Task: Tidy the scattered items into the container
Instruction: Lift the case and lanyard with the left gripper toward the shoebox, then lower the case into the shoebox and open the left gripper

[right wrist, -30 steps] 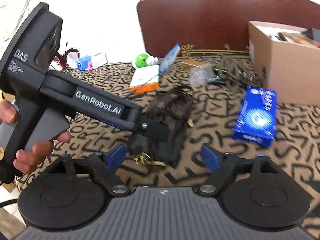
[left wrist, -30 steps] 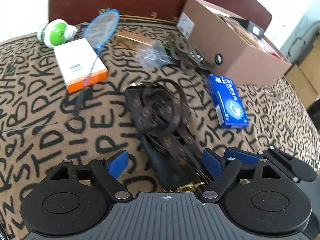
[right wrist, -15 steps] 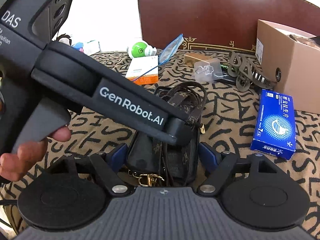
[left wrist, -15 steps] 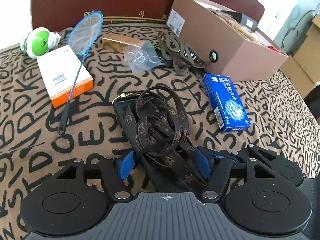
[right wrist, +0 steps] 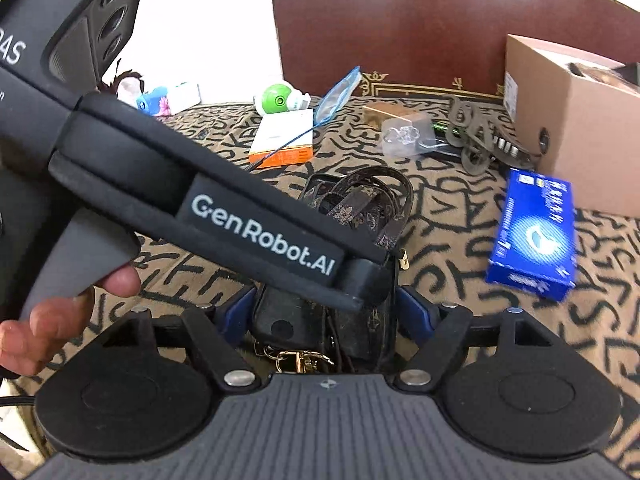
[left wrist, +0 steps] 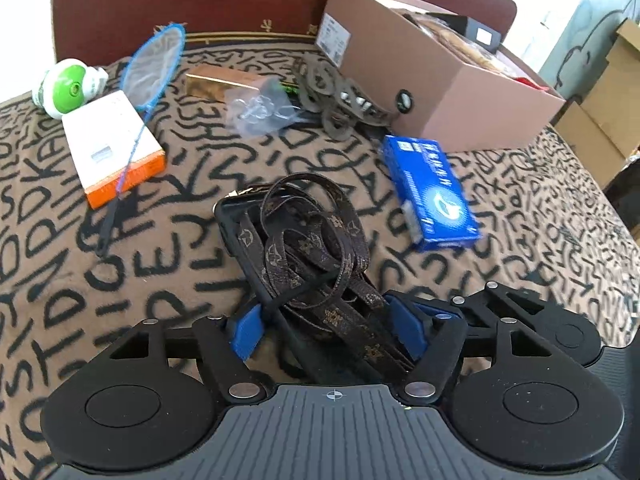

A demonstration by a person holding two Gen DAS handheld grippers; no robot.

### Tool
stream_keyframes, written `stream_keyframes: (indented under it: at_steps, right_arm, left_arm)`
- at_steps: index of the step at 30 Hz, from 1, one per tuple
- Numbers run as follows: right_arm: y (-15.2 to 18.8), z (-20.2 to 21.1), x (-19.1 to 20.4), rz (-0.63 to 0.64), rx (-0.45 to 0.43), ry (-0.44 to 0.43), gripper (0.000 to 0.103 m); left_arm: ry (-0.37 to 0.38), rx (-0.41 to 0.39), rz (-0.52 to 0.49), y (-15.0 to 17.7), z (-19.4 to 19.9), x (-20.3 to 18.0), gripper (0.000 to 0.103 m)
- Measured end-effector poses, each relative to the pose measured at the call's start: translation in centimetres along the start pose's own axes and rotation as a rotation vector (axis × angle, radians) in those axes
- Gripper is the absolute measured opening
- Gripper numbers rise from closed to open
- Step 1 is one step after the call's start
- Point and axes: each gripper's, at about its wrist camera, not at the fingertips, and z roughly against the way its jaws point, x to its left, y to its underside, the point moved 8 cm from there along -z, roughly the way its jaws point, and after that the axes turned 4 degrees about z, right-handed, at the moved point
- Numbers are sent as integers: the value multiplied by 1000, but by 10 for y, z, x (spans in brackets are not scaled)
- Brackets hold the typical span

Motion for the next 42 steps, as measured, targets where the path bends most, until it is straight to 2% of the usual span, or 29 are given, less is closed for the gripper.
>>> stream_keyframes:
  at_steps: [4,9,18,26,34,40,42]
  right_arm:
    - [-1,23,-12,-25,-31,5,80]
    - [-20,52,-25,-11,-120,36,80]
    - [-80,99,-76,34,-308,137,80]
    - [-136,122,-140,87,-411,245,80]
    - [-162,87,-202,106,-395,280,80]
    - [-157,47,-230,80,-326,261,80]
    - [-150,33,-236,72,-283,238,81]
  left_arm:
    - [25,-14,-6,-2,8,-19,77]
    - [22,-98,-60,-21,32,-47,78]
    - [71,-268,-153,-99,62,-107,78]
    - [147,-375,-235,-174,67,-156,79]
    - [183,-384,-262,-225,23,-167,79]
    - [193,-311,-229,-244,-33,-150,78]
    - [184,-273,-231,-244,-52,-144,86]
